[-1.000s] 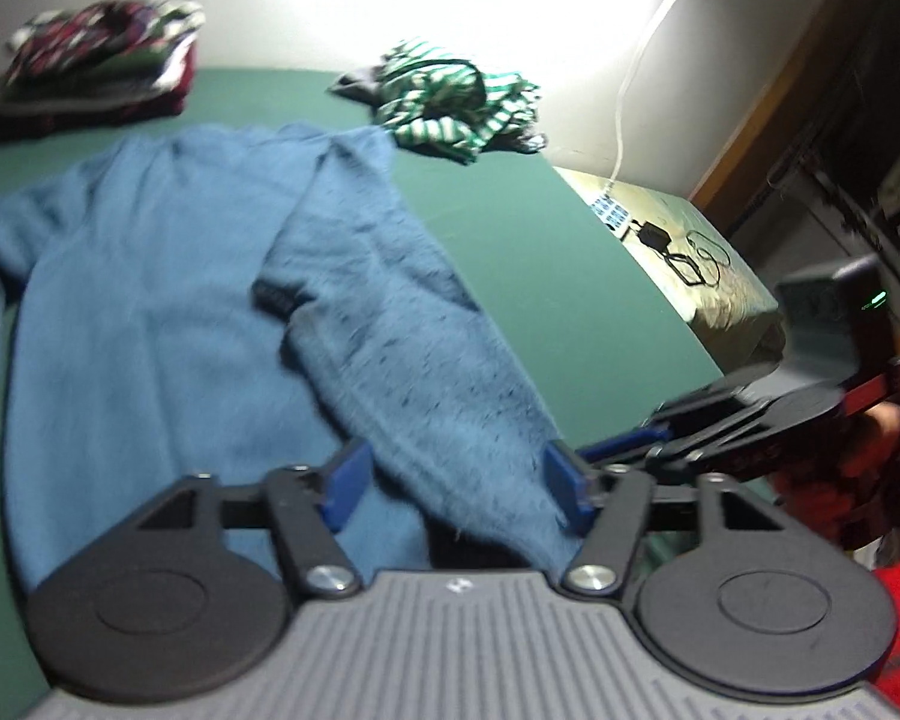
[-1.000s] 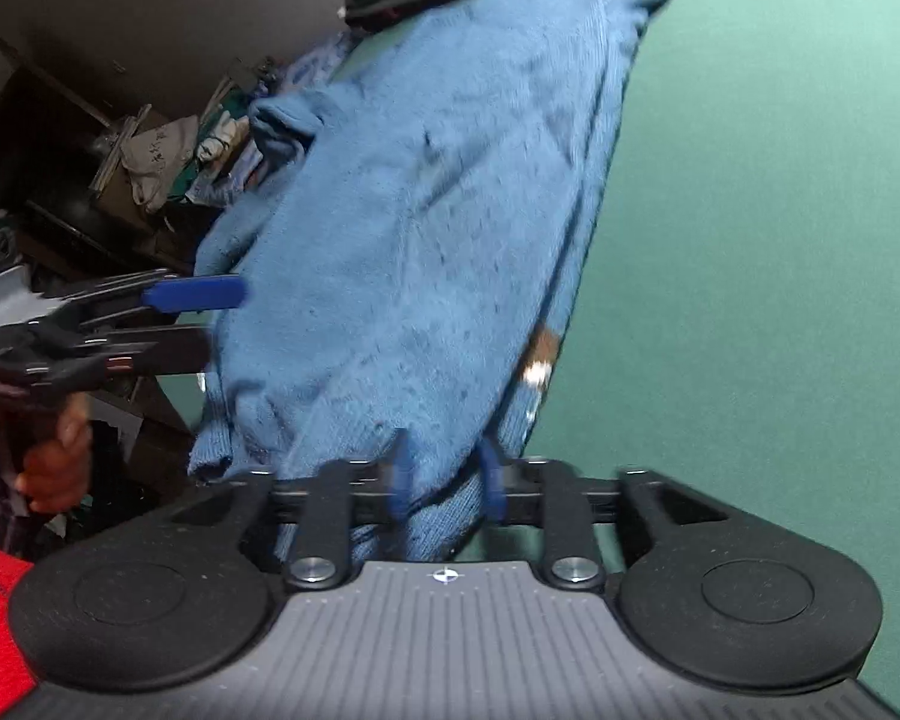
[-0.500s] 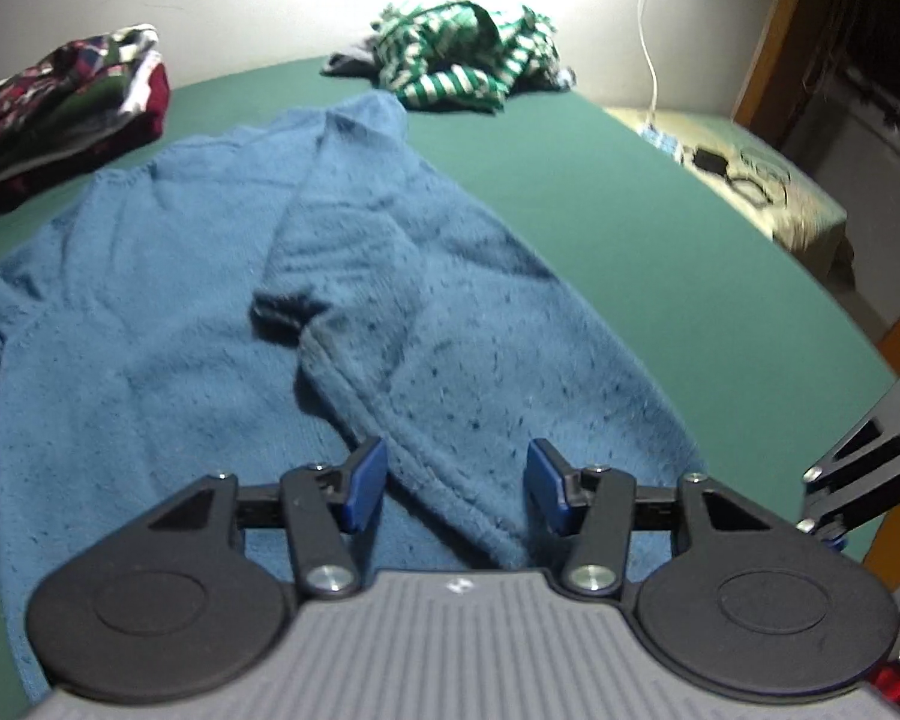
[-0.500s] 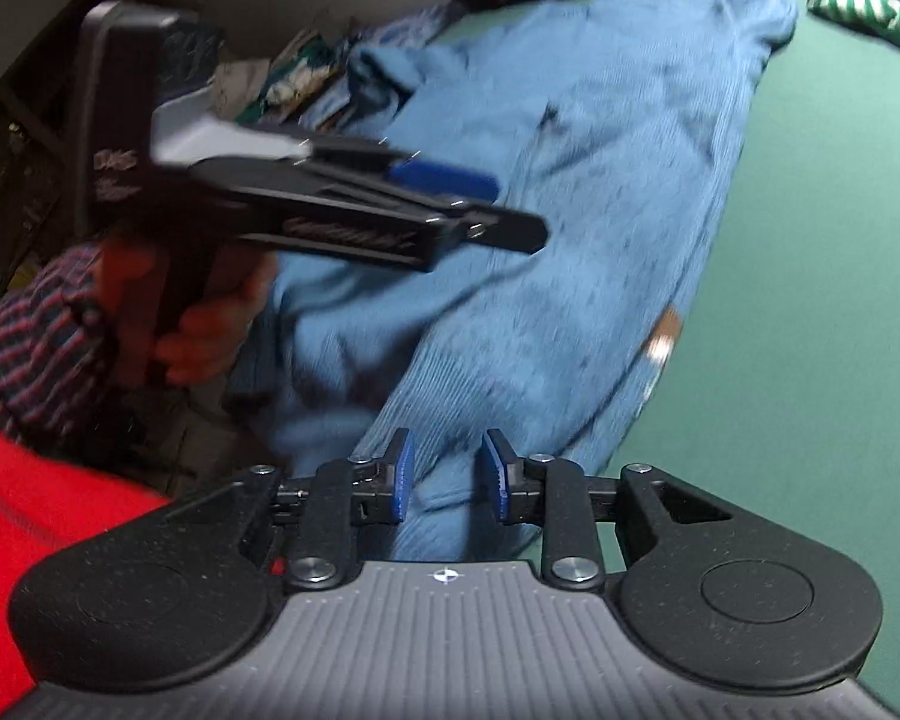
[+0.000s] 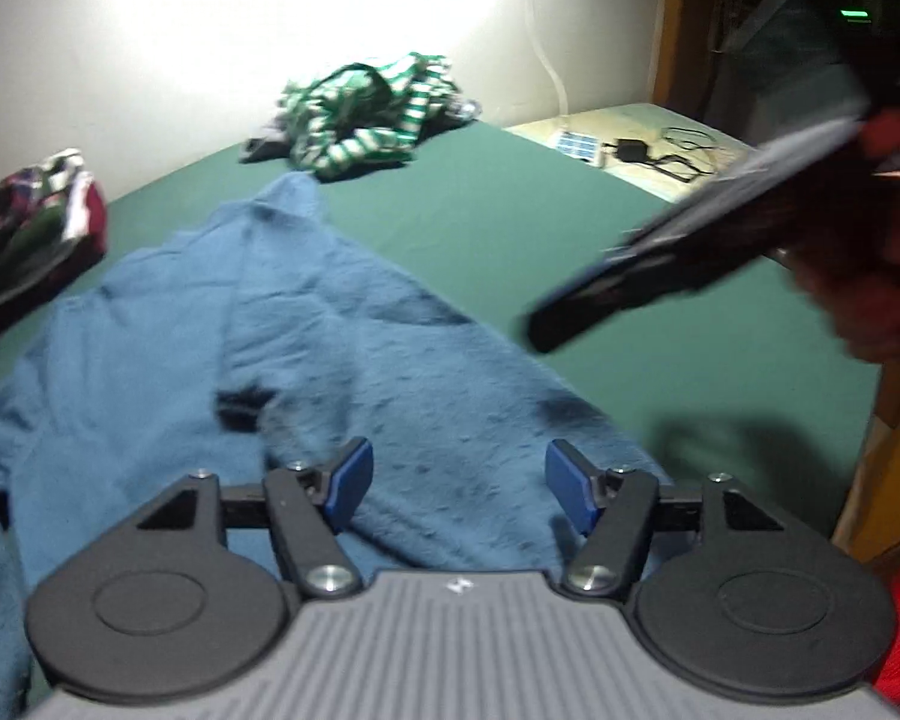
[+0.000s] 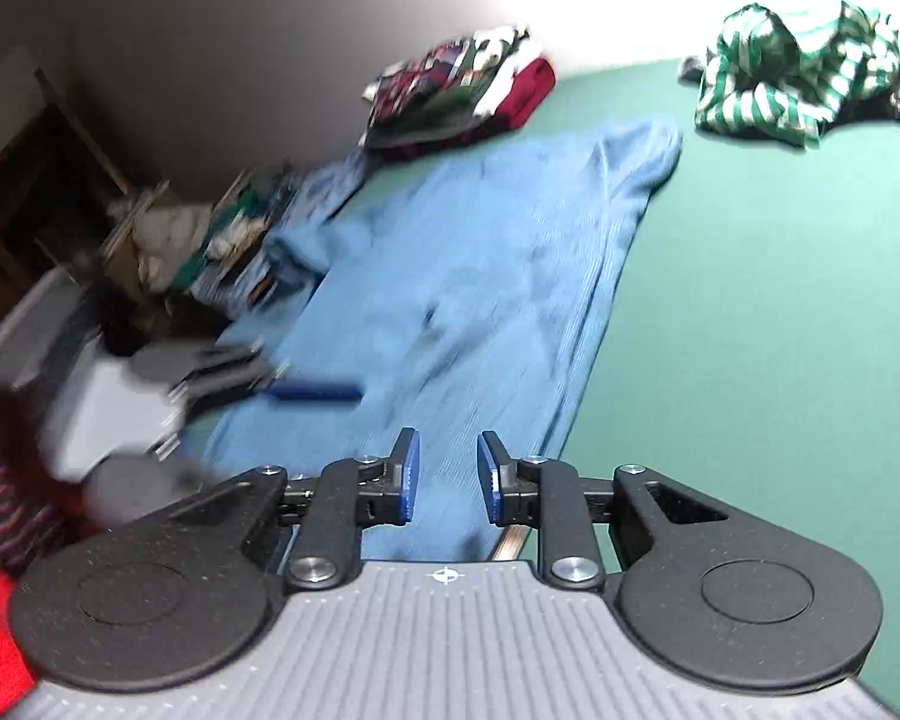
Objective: Fold clothes
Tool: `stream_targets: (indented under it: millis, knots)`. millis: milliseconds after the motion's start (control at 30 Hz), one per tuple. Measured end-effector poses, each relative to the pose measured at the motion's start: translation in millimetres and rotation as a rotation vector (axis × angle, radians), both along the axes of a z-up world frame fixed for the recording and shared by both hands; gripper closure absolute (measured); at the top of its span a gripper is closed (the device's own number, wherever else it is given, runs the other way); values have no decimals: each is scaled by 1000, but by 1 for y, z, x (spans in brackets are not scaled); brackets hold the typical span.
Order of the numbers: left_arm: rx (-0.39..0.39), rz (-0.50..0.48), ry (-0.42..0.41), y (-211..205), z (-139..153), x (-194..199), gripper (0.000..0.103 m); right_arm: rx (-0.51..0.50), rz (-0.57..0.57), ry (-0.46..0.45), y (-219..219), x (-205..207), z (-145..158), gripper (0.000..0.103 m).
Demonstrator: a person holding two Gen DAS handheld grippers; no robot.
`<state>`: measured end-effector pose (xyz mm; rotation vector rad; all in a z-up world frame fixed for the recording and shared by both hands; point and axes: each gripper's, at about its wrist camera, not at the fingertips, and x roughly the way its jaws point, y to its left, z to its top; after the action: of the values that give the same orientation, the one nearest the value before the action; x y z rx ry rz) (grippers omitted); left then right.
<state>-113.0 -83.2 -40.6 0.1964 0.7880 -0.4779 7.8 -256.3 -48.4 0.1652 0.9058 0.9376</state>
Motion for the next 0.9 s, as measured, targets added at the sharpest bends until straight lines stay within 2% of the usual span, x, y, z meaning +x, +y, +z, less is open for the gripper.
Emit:
stream_targets:
  millis: [167,233,300,333,467,500,600,700,800,900]
  knots:
    - [10,-83,97,-13,-22,-6,38,-3,64,90,21,52,-35,82]
    - [-22,-79,110,-10,-23,-10,36,-1,81,91,25,65,-38,89]
    - [-46,-79,125,-9,-23,-11,33,-19,78,69,27,75,-38,101]
    - [-55,-82,132,-9,-24,-12,32,-24,74,66,25,78,-38,103]
    - [-65,-110,149,-14,-25,-16,18,-24,29,25,25,95,-30,103]
    - [-67,-118,151,-15,-25,-18,13,-3,17,13,27,99,-27,95]
    - [-86,-106,166,-16,-26,-19,11,47,74,7,44,113,-17,93]
    - [-124,-85,194,-12,-24,-16,11,-31,107,-36,71,129,-20,92]
    - [-141,-78,210,-11,-23,-15,11,-49,63,-43,79,157,-29,93]
    - [-143,-71,212,-11,-23,-18,11,-55,-22,-45,76,188,-38,103]
